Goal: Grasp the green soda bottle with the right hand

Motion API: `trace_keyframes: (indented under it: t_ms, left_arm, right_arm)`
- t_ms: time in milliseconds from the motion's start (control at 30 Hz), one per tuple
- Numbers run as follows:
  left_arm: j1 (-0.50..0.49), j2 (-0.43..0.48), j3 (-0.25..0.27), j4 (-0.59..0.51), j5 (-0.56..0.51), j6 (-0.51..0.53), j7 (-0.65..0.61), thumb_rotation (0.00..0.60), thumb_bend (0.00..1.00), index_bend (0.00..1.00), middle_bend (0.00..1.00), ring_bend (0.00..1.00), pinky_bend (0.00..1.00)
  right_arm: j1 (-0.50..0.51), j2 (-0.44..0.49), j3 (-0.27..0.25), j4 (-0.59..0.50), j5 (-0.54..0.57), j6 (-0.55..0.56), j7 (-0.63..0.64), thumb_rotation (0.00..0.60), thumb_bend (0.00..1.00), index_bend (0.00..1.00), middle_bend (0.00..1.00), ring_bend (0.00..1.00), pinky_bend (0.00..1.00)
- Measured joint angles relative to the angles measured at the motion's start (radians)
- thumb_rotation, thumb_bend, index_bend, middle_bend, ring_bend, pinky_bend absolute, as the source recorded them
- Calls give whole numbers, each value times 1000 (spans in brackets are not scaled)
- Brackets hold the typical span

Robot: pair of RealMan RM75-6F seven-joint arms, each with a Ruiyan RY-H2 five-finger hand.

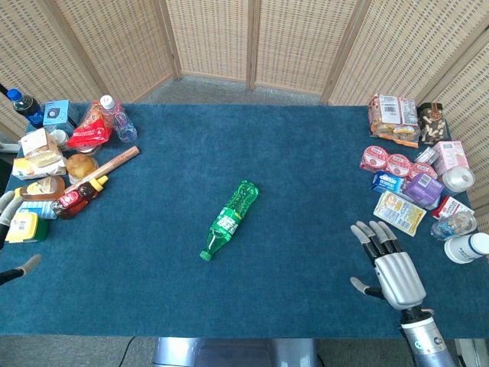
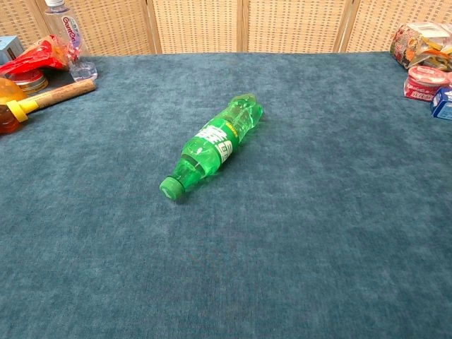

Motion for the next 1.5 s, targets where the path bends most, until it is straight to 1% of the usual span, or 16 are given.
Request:
trace_keyframes:
  t_ms: [233, 333, 433, 600, 733, 833, 867, 967, 1067, 1167, 1500]
  left_arm:
    - [7, -3, -1, -10, 16, -2, 17, 600, 18, 0, 0, 0, 233]
    - [11, 1, -5, -13, 25, 5, 22, 600, 17, 0, 0, 0, 233]
    - [12, 3, -9, -18, 33, 9, 21, 600, 19, 0, 0, 0, 233]
    - [16, 4, -13, -25, 38, 9, 25, 600, 18, 0, 0, 0, 233]
    - [20, 4, -17, -27, 40, 12, 29, 600, 18, 0, 0, 0, 232]
    - [21, 3, -19, -24, 35, 8, 30, 600, 18, 0, 0, 0, 233]
    - [21, 1, -20, -22, 32, 4, 30, 600, 18, 0, 0, 0, 233]
    - [19, -5, -22, -15, 23, -7, 32, 600, 17, 0, 0, 0, 232]
    - [17, -12, -25, -6, 12, -19, 35, 600, 17, 0, 0, 0, 233]
    - [16, -19, -27, 3, 2, -30, 38, 600, 18, 0, 0, 0, 234]
    - [11, -35, -31, 23, -17, -57, 38, 600, 19, 0, 0, 0, 233]
  right_arm:
    - [6, 4, -6, 15, -2, -14, -3, 600, 178, 45, 0, 0, 0]
    - [18, 6, -11, 25, -6, -42, -9, 600, 179, 44, 0, 0, 0]
    - [54, 11, -10, 36, -22, -86, -16, 600, 180, 45, 0, 0, 0]
    - [158, 2, 8, 66, -66, -180, -8, 600, 179, 53, 1, 0, 0]
    - [258, -31, 32, 117, -102, -255, 8, 600, 180, 77, 26, 0, 0]
    - [332, -75, 53, 178, -130, -294, 22, 600, 180, 92, 48, 0, 0]
    - [367, -101, 62, 215, -142, -307, 34, 600, 178, 95, 51, 0, 0]
    - [427, -150, 78, 287, -154, -331, 68, 600, 162, 100, 55, 0, 0]
    - [500, -209, 100, 372, -155, -366, 124, 600, 159, 100, 55, 0, 0]
    - [560, -247, 117, 424, -153, -393, 160, 600, 160, 99, 55, 0, 0]
    - [710, -323, 136, 507, -129, -497, 181, 600, 156, 85, 56, 0, 0]
